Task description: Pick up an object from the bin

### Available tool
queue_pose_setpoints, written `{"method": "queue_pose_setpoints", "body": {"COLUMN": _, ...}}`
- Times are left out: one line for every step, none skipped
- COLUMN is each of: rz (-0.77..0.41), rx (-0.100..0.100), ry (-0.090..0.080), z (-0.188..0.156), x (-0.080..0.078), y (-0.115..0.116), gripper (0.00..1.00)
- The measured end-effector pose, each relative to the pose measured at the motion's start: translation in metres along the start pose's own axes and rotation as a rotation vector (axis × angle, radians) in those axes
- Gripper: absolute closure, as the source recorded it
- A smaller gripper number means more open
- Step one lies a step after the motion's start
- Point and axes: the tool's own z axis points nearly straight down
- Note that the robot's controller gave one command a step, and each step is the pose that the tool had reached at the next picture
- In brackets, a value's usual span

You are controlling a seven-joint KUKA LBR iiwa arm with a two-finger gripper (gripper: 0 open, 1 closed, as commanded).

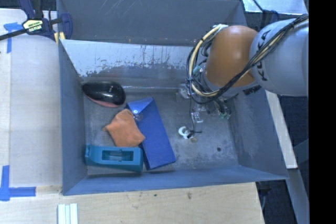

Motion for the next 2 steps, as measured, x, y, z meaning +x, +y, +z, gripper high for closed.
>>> {"method": "queue_pose_setpoints", "body": {"rz": 0.031, "rx": 0.004, "ry": 0.002, "z": 0.005, "x": -0.008, "y": 0.028, "gripper": 0.0}}
{"method": "queue_pose_setpoints", "body": {"rz": -0.055, "rx": -0.001, "ry": 0.004, "z": -0.038, "x": -0.037, "y": 0.062, "gripper": 0.0}}
